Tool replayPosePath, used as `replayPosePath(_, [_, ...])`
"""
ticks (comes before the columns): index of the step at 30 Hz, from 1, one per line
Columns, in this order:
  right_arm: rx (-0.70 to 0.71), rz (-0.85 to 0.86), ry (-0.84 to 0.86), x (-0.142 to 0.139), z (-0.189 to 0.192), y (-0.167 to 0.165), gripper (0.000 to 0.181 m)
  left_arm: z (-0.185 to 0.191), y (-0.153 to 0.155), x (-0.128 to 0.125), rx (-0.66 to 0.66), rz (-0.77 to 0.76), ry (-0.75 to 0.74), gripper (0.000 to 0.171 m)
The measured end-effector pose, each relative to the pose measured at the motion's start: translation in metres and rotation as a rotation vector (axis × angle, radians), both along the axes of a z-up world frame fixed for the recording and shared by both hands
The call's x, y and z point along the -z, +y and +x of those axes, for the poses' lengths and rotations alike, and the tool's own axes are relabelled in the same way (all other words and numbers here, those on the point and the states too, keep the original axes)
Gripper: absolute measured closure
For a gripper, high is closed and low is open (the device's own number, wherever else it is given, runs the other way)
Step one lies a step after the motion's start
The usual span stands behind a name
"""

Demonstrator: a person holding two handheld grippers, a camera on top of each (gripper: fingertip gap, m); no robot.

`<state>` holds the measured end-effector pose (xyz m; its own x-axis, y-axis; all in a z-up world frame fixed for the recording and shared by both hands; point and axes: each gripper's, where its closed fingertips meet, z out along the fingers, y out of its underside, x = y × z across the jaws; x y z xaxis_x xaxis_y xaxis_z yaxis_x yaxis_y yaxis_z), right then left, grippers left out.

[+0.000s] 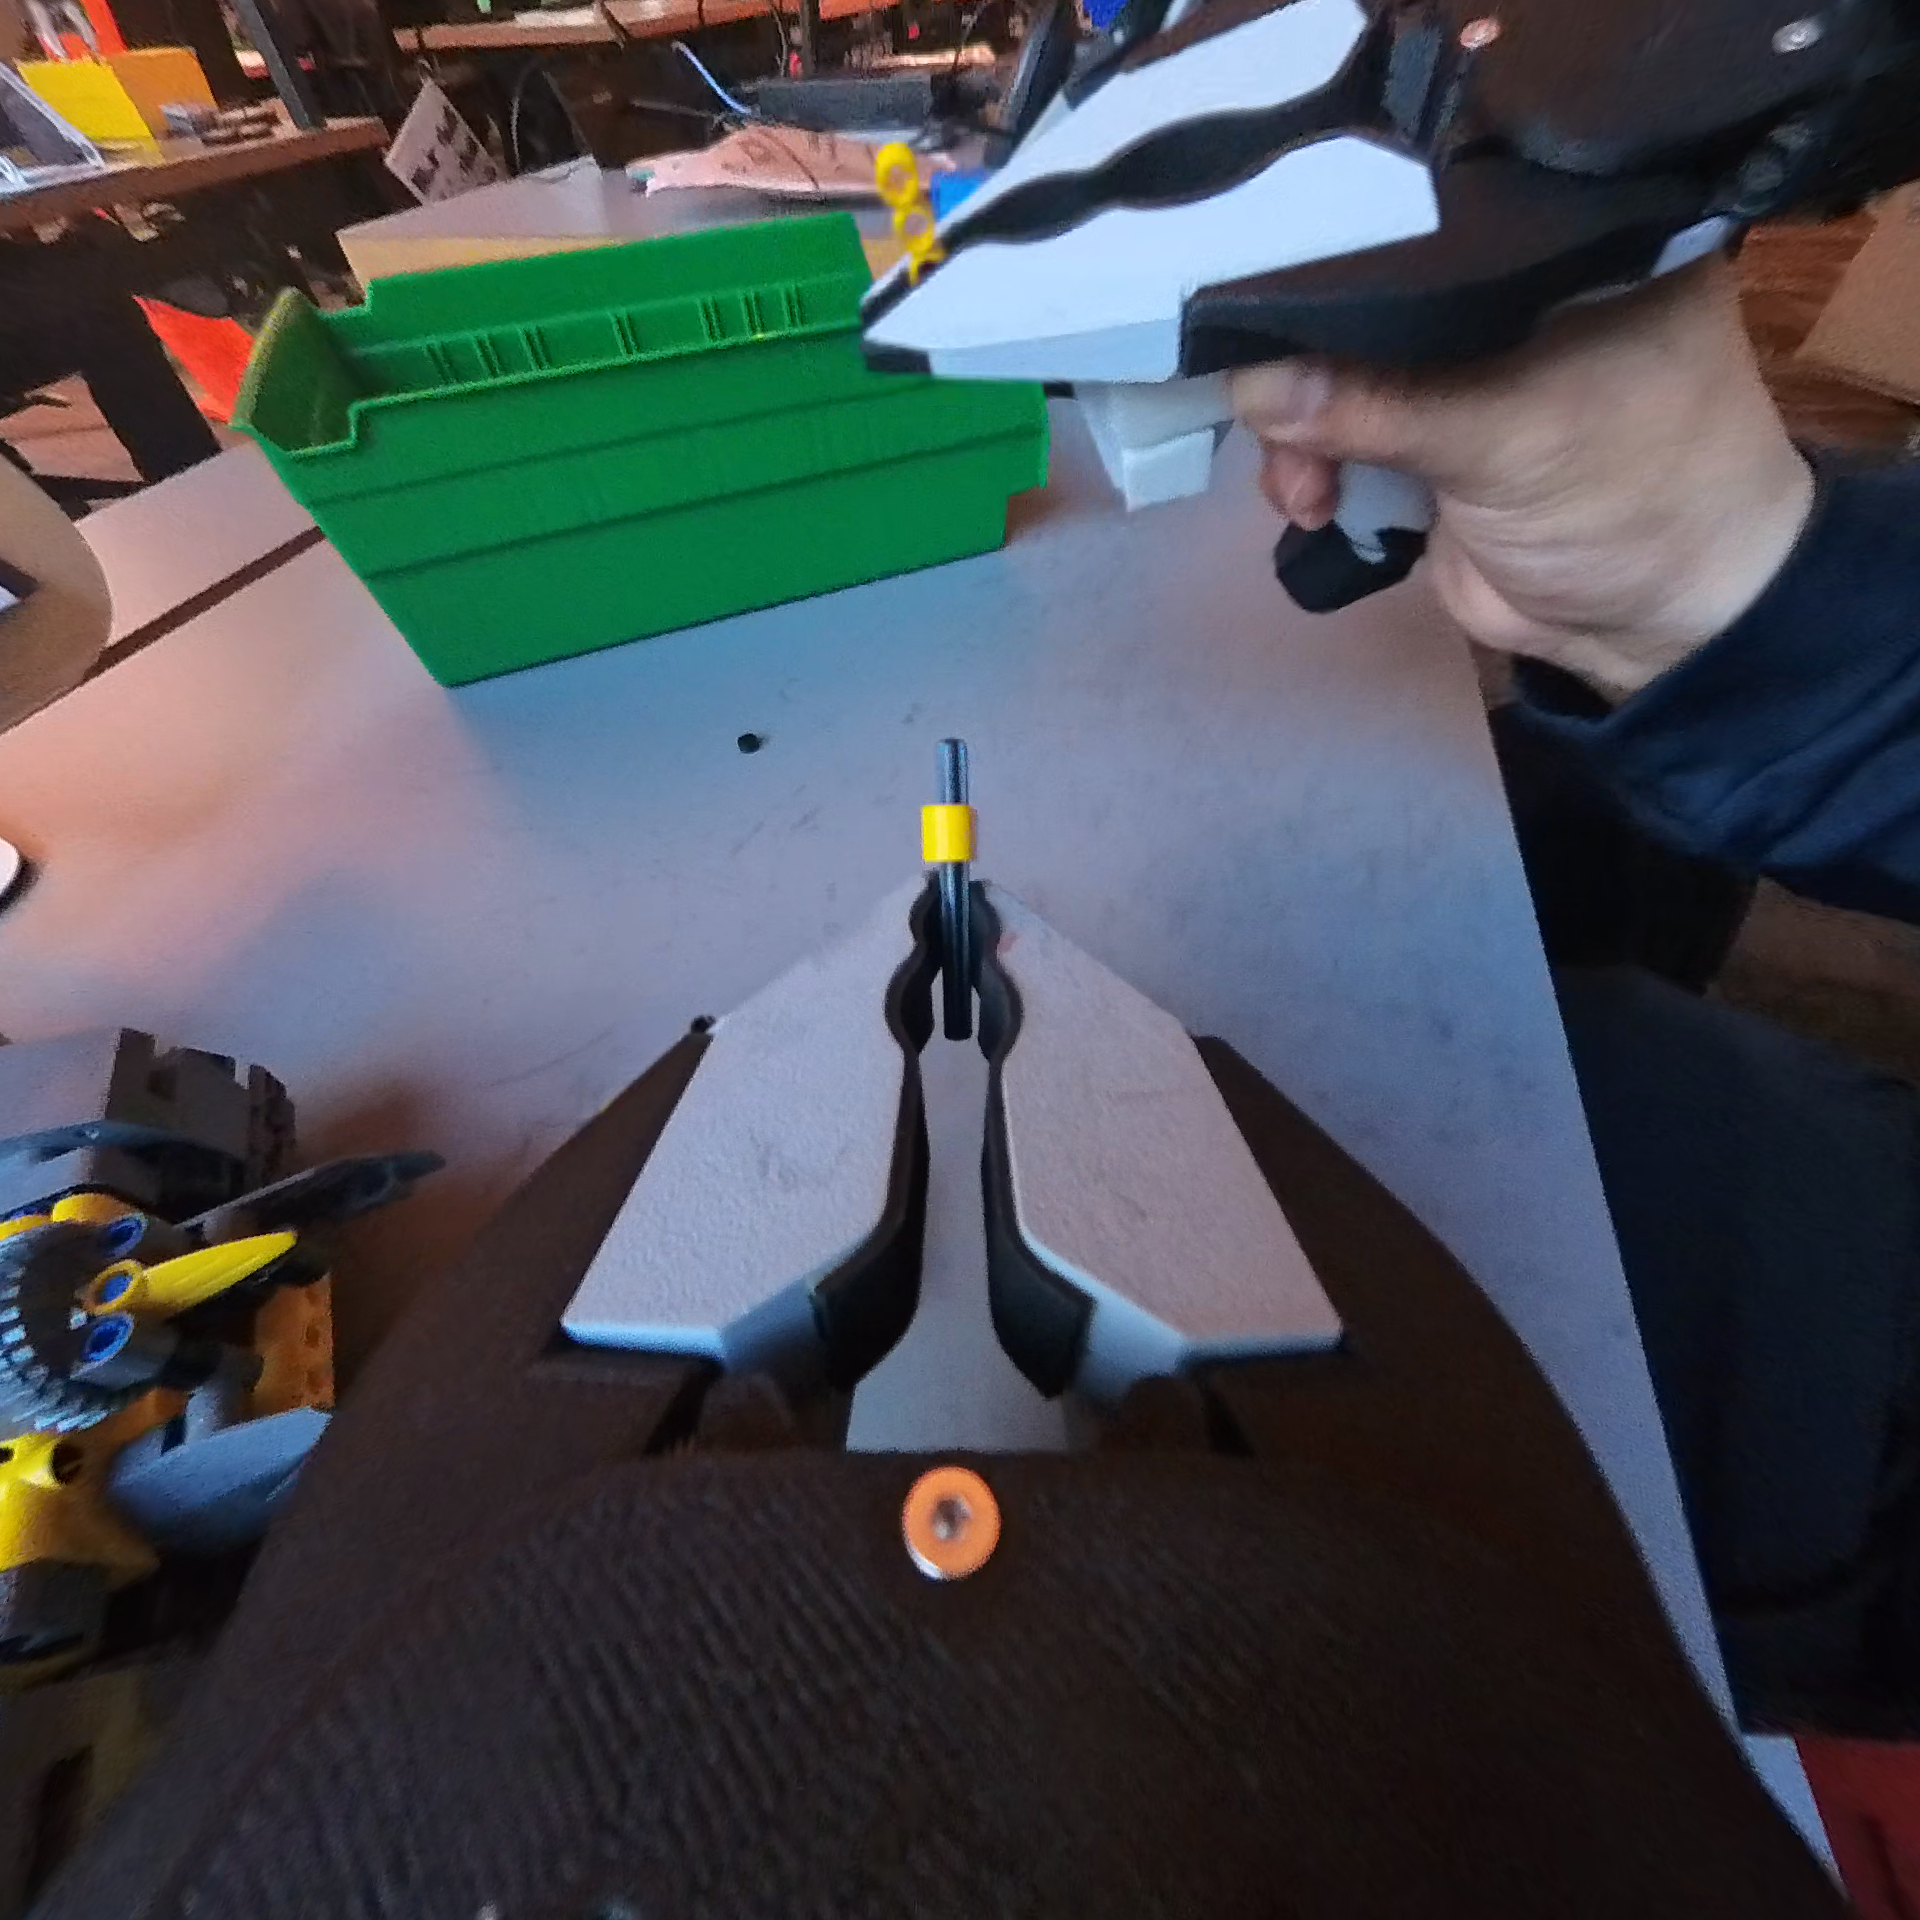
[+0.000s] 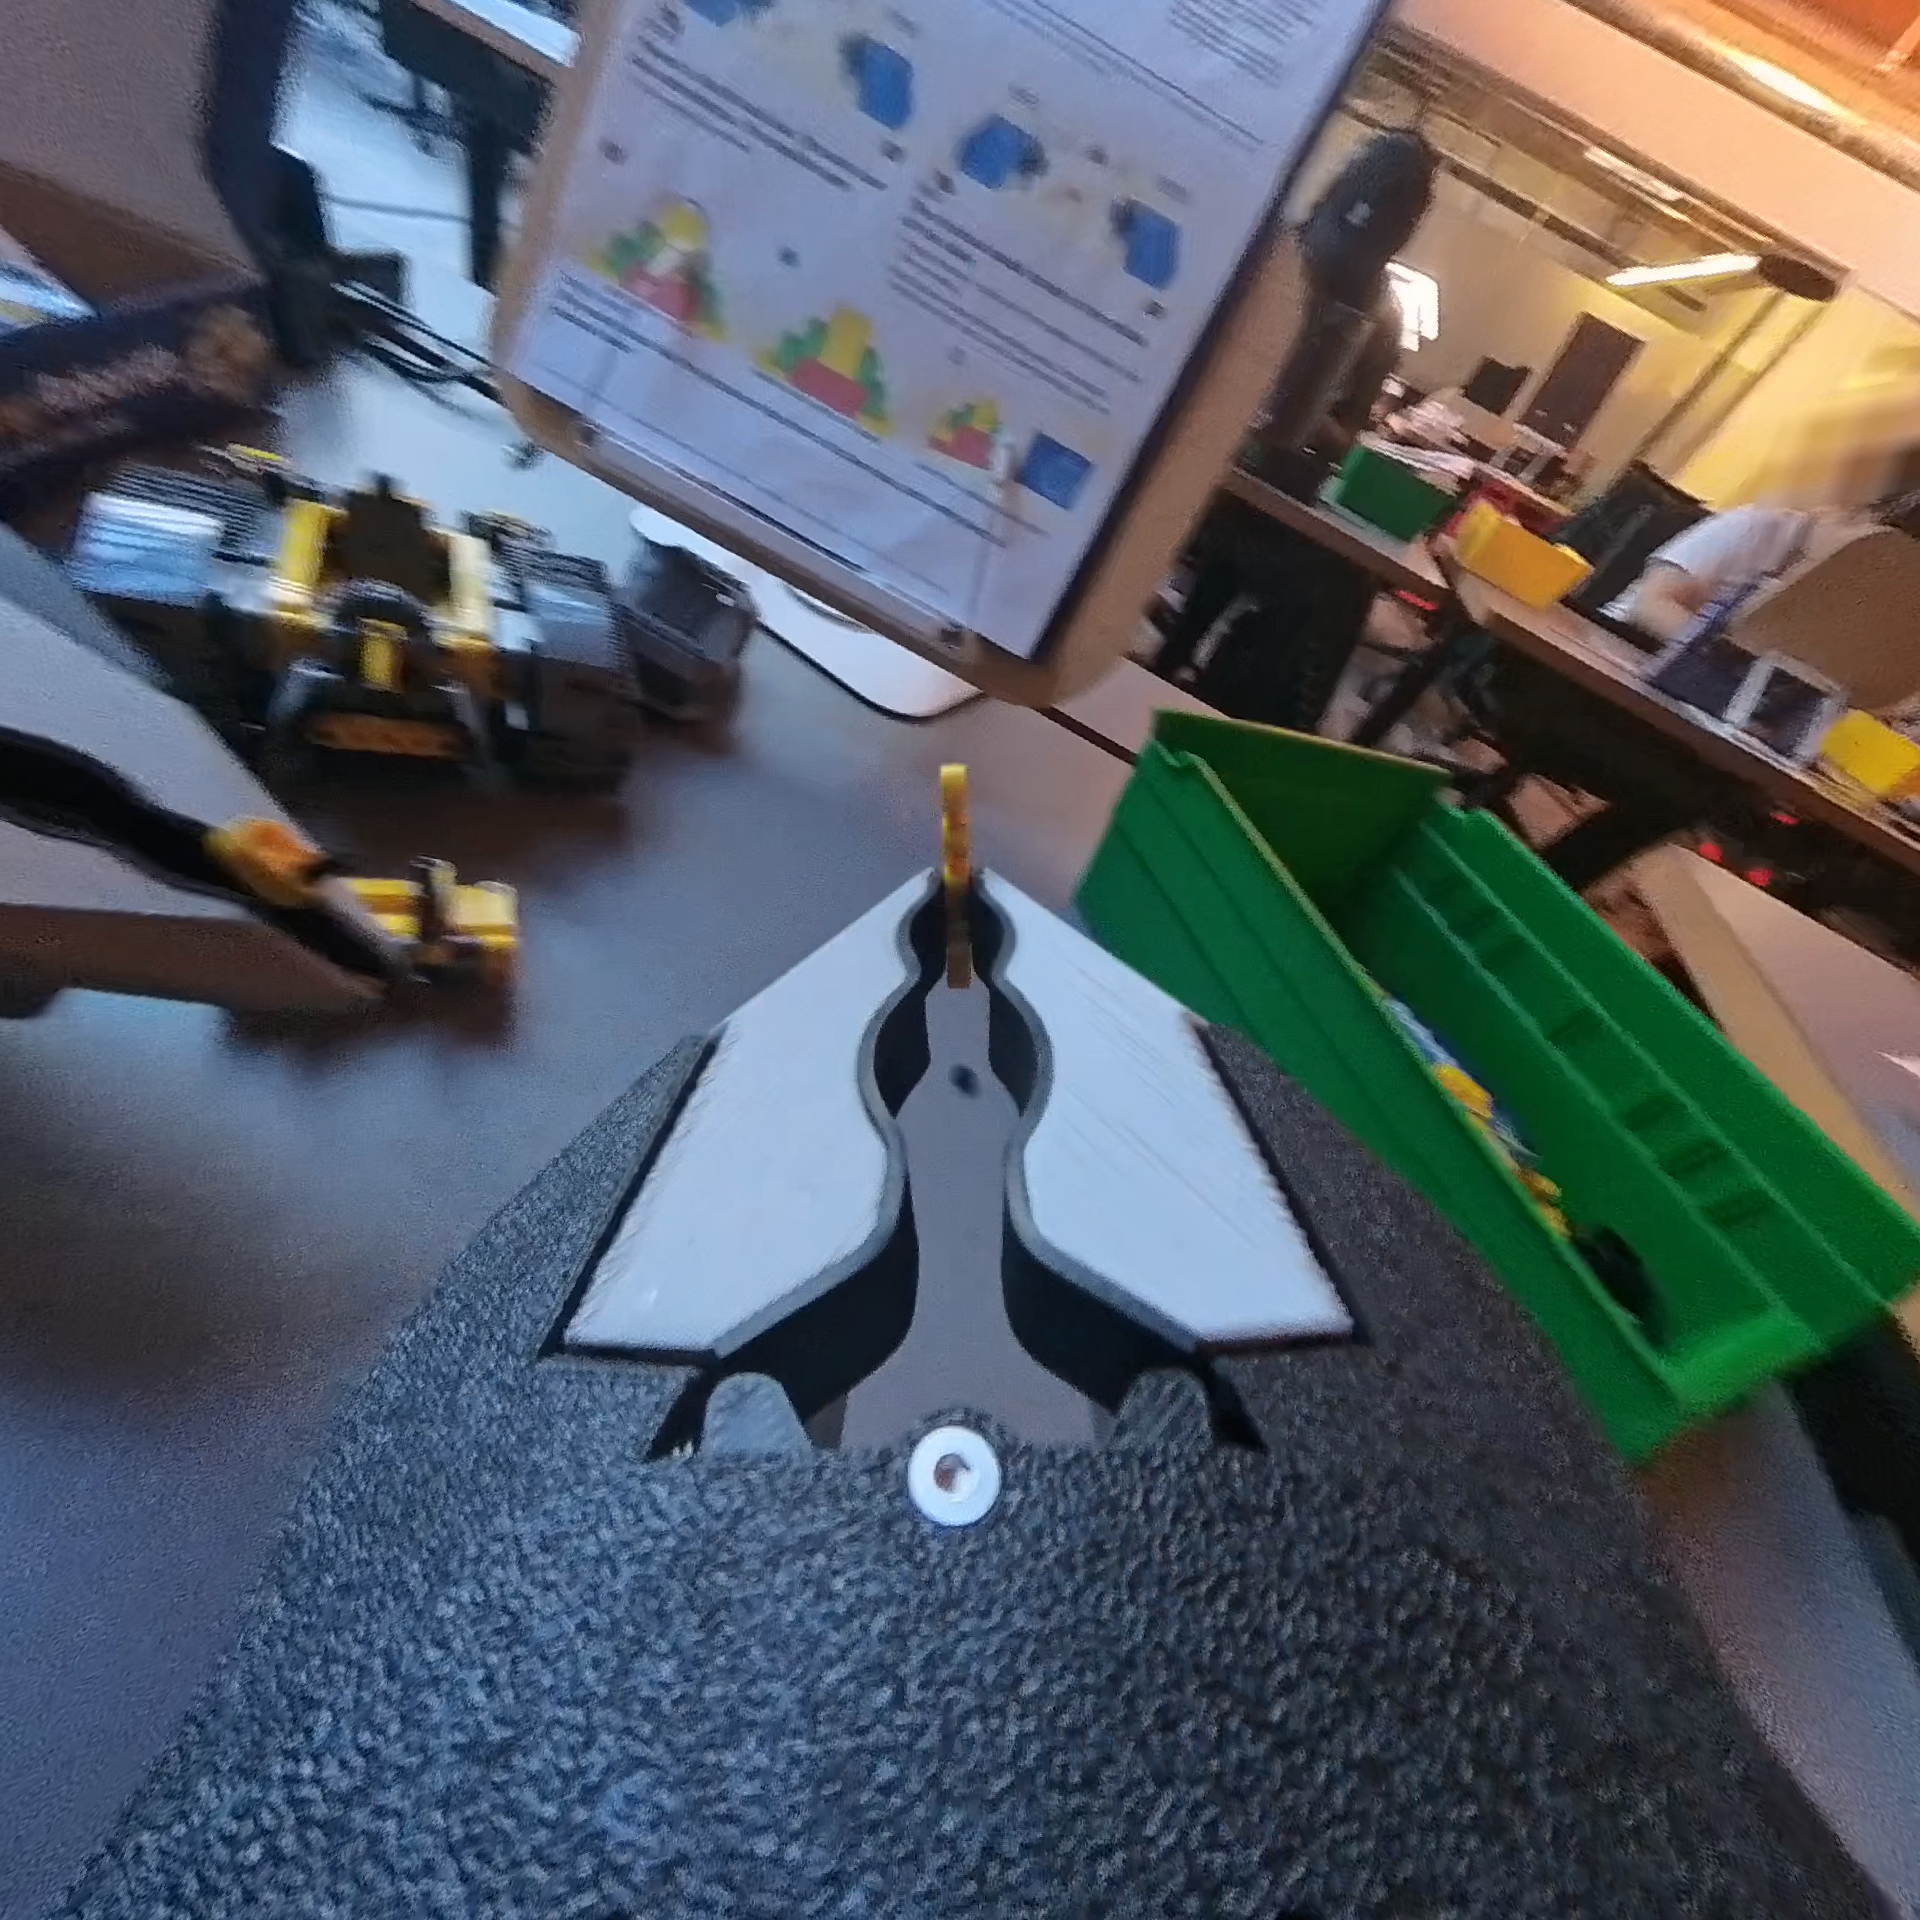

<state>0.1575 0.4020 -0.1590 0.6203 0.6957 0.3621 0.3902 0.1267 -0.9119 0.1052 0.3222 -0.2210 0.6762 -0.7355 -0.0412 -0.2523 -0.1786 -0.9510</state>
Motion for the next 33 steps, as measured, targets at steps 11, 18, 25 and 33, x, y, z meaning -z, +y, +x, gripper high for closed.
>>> replayPosePath(11, [0.324, -0.489, -0.080, -0.002, 0.137, 0.163, 0.141, 0.008, -0.004, 0.007, 0.045, -0.002, 0.050, 0.171])
replayPosePath(18, [0.110, -0.475, 0.104, -0.032, 0.100, 0.115, 0.149, 0.005, -0.004, -0.001, 0.040, 0.013, 0.024, 0.171])
replayPosePath(25, [-0.489, -0.713, 0.233, 0.014, -0.027, -0.061, 0.158, 0.009, -0.006, 0.001, 0.059, 0.020, 0.039, 0.171])
replayPosePath(33, [-0.664, -0.566, 0.122, 0.033, -0.058, -0.107, 0.161, 0.019, -0.019, -0.001, 0.155, 0.014, 0.000, 0.171])
